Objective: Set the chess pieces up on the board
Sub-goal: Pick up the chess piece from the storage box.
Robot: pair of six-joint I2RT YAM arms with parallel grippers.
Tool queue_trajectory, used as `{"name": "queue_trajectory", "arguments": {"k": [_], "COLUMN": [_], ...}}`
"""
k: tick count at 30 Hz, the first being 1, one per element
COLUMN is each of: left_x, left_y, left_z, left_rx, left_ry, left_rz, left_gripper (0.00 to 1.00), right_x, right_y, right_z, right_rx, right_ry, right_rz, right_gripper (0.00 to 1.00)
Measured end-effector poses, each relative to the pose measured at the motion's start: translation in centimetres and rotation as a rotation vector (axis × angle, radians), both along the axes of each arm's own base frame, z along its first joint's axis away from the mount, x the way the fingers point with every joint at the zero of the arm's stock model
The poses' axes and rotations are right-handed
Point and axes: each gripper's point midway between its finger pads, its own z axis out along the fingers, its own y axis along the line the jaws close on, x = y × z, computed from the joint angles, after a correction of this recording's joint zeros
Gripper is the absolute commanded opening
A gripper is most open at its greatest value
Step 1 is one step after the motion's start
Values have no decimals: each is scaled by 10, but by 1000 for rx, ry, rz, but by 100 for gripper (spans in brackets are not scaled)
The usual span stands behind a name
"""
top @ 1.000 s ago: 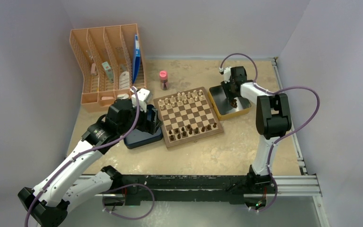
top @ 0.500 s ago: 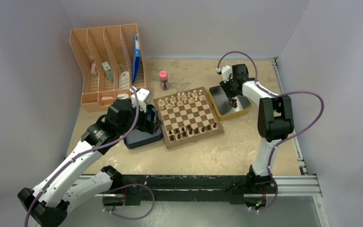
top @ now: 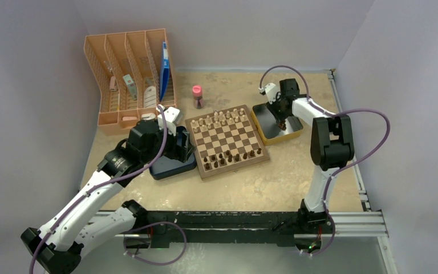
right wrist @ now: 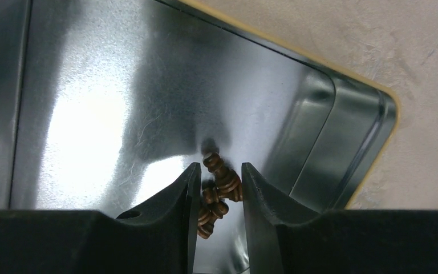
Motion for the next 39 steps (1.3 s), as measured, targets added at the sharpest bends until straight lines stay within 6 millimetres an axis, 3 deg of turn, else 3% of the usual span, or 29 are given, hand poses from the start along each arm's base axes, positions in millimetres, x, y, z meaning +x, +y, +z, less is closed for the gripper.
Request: {"name": "queue_trajectory", "arguments": {"k": [8, 17, 23, 27, 35, 39], "left_x": [1, 1, 1, 1, 1, 0], "left_y": [1, 1, 2, 1, 1, 1], "left_z": [0, 0, -1, -1, -1, -1], "left_rx": [3, 4, 5, 4, 3, 2], "left_ry": [-2, -3, -2, -1, -1, 0], "left_rz": [6, 9, 9, 9, 7, 4], "left_gripper": [78, 78, 78, 77, 77, 77], "right_x": [-3, 1, 4, 11, 15, 13], "right_y": [-6, -8, -7, -3, 8, 11], "right_z": [-17, -17, -14, 3, 70, 86], "right_rx": [-37, -55, -38, 9, 177, 241], "right_ry": [40, 37, 21, -30, -250, -307], "right_rz": [2, 7, -11, -70, -193, -258], "right_gripper": [28, 0, 0, 0, 0, 0]}}
